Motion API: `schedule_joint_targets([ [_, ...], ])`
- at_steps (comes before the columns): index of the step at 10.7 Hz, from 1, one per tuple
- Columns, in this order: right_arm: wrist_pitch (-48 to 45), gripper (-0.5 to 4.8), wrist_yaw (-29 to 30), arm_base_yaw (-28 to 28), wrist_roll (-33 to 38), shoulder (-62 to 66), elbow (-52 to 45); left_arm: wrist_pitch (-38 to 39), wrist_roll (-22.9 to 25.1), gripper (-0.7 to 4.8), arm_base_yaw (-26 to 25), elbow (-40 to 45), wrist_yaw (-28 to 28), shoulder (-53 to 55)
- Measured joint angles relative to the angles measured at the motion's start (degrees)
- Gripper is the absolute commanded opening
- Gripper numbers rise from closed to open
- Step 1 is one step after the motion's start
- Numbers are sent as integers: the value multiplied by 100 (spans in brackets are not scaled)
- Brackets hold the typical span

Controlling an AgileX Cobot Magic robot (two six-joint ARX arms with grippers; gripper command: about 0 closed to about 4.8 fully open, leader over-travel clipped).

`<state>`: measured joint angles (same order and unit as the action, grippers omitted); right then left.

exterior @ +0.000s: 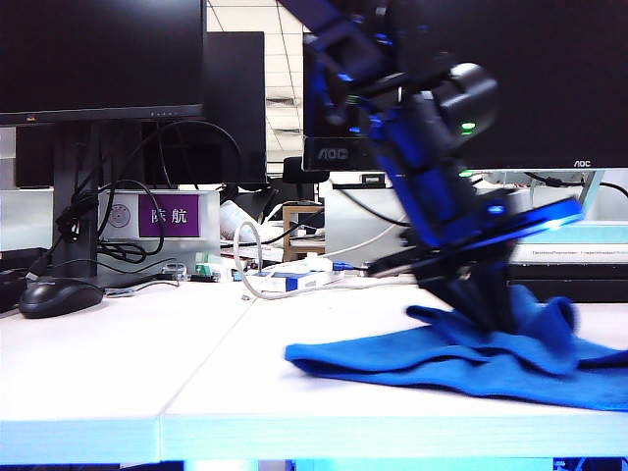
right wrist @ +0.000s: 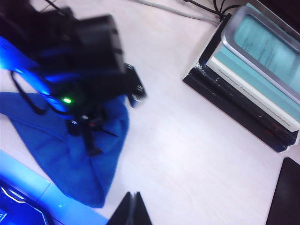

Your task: Wipe the table from left to right using the rag.

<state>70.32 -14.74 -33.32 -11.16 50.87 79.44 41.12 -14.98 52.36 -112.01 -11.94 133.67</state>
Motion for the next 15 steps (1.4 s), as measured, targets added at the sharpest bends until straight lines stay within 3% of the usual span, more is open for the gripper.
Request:
schedule_joint_targets([
  [5, -31, -1, 44, -2, 2, 0, 0, 422, -7, -5, 98, -1294, -103, 758],
  [10, 109, -1, 42, -2, 2, 0, 0, 271, -48, -5, 345, -1355, -195, 848],
  [15, 68, -1, 44, -2, 4, -2, 0, -33, -417, -5, 428, -1602, -396, 1086],
])
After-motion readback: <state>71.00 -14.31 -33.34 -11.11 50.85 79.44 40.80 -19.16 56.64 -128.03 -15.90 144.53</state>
